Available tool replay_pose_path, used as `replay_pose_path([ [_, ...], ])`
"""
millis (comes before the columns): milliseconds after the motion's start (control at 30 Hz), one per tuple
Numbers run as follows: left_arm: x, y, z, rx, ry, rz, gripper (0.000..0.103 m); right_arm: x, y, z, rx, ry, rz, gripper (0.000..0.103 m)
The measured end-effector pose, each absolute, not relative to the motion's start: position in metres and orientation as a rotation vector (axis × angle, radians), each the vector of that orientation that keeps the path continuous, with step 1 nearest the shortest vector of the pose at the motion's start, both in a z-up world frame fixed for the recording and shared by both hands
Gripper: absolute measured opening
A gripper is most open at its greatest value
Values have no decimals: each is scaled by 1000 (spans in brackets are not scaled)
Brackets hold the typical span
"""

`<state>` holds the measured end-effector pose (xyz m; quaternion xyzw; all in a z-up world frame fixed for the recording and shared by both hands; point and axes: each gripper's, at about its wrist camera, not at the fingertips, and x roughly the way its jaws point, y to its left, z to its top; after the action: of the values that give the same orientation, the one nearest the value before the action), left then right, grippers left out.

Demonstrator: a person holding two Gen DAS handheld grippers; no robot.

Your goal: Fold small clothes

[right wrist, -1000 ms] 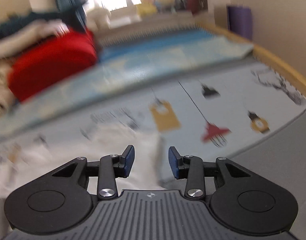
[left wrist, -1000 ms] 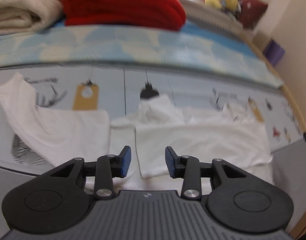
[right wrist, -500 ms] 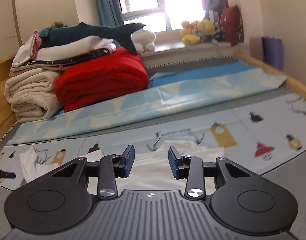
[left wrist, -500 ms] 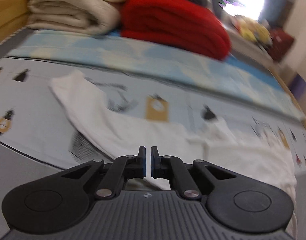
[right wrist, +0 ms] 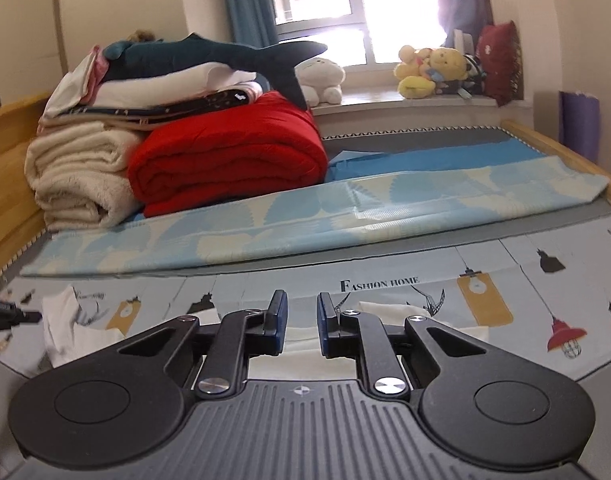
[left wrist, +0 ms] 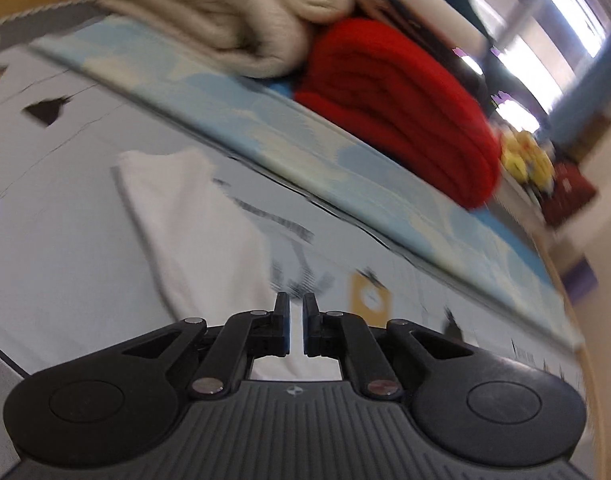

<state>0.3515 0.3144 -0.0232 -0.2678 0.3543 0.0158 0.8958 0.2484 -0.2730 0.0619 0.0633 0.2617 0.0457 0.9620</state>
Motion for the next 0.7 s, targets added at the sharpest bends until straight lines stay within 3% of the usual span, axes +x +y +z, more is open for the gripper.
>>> replay_pose_path([
  [67,358,337,-35,-624,723,82,12,251,-270,58,95,531,98,16],
  [200,364,372,-53,-710,698,163,32,257,-268,53,50,532,88,16],
  [533,380,425,-93,-897,641,242,34,260,-273,48,15,513,37,15],
  [633,382,422,-95,-869,636,249,30,258,-271,47,-6,512,39,15],
  [700,386,416,-89,-814,672,245,3,260,-268,44,-21,543,45,20],
])
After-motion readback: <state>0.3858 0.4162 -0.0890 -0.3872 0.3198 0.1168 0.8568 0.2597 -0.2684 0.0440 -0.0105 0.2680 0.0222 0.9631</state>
